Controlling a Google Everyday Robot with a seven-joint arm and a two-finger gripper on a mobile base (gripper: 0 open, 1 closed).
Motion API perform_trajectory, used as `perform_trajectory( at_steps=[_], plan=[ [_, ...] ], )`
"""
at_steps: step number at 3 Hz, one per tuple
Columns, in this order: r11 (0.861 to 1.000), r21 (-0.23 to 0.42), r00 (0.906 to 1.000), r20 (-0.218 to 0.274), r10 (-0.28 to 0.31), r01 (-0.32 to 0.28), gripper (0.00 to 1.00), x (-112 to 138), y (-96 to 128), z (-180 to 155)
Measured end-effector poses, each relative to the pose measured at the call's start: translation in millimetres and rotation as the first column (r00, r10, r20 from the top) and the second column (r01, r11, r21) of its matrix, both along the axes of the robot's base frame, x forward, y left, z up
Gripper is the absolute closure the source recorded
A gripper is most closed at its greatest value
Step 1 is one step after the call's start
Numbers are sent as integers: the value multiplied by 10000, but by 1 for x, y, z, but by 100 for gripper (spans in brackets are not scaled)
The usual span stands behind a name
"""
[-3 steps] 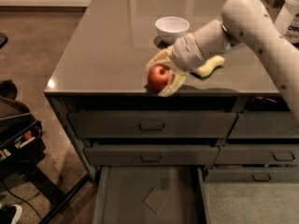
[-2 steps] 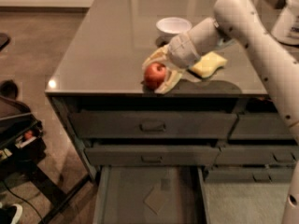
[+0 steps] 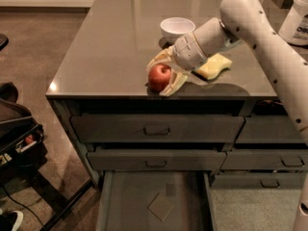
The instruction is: Pick apple from bottom drawer and place on counter
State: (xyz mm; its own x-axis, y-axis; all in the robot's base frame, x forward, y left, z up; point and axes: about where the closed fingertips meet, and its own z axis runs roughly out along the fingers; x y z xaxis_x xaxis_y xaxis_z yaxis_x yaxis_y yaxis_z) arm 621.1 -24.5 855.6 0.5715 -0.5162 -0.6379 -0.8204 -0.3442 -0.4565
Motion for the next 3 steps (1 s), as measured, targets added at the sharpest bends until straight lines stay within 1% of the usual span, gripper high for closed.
perform_trajectory(
  at_steps=[3],
  plan=[
    [10000, 0, 10000, -1, 1, -1, 12, 0, 0, 0]
  ],
)
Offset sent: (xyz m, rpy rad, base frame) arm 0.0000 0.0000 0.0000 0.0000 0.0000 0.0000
